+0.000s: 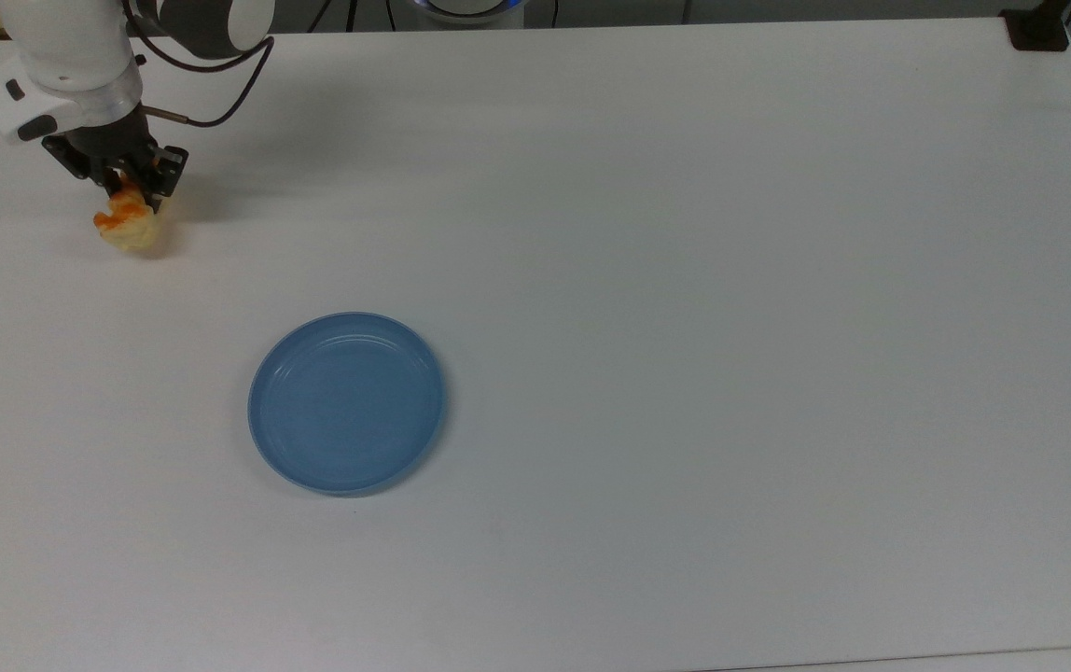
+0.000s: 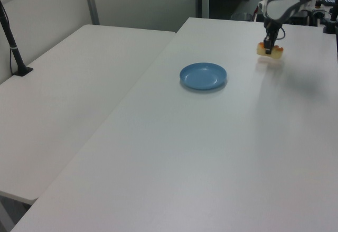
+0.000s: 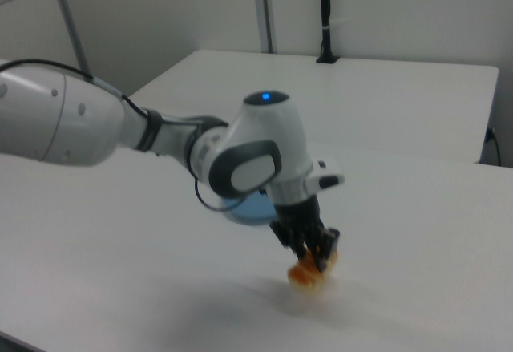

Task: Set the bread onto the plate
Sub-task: 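Carry the bread roll over the blue plate and lower it, then open the gripper to release the bread and raise it away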

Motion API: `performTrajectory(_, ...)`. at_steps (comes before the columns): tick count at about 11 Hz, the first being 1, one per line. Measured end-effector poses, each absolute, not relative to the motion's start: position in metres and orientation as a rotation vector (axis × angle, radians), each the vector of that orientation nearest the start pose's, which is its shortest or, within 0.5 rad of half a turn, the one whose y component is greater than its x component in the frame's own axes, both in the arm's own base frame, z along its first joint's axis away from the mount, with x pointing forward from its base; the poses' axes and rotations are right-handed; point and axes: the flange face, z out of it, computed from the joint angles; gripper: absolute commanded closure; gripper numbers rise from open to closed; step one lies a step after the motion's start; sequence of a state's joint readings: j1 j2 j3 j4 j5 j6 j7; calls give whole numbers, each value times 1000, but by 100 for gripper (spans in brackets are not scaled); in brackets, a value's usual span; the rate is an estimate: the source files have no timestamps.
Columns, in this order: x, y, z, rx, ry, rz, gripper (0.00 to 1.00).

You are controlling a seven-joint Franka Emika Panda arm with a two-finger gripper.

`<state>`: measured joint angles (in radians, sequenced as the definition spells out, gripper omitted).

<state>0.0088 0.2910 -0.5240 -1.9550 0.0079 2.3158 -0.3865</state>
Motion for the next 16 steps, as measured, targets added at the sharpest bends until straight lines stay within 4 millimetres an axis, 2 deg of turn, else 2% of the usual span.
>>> performTrajectory(2,580,-249,396,-3238,187,-175,58)
performTrajectory(4,620,-198,414,-3201,211,-278,57)
performTrajectory(6,661,-151,412,-3184,233,-332,56)
performTrajectory(8,688,-106,393,-3182,202,-326,53)
performTrajectory(9,697,-88,382,-3179,198,-312,43)
performTrajectory(10,704,-74,370,-3177,199,-298,0)
performTrajectory(13,714,-66,359,-3177,246,-318,0)
performTrajectory(15,717,-65,364,-3175,246,-337,0)
performTrajectory(16,718,-65,373,-3170,247,-360,0)
